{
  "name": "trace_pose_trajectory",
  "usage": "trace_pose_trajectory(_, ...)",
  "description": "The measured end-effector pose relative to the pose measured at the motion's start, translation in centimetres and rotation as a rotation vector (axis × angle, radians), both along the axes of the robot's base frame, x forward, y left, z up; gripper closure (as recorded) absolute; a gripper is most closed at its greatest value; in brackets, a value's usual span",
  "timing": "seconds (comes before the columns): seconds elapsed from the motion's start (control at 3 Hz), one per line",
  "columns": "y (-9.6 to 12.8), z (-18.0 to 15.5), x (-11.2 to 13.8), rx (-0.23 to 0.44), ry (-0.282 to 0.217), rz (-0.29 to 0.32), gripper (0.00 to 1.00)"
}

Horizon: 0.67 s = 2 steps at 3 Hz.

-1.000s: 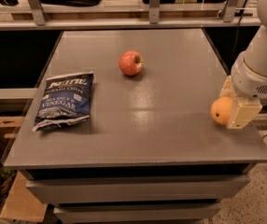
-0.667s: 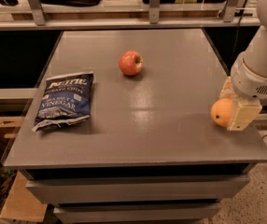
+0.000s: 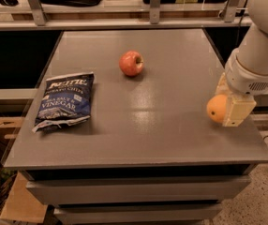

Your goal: Move orange near apple

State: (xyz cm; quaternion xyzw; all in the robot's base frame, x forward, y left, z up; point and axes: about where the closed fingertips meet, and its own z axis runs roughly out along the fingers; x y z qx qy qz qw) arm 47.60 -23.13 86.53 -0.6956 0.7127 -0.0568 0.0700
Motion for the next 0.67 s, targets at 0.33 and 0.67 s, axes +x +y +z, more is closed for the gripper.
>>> trace_pose_trajectory(0.33,3.5,1.1,3.0,-0.044,-0.037,0.094,1.00)
trace_pose_trajectory(0.67,7.5,1.6,6.3,-0.092,-0.048,0.211,1.00)
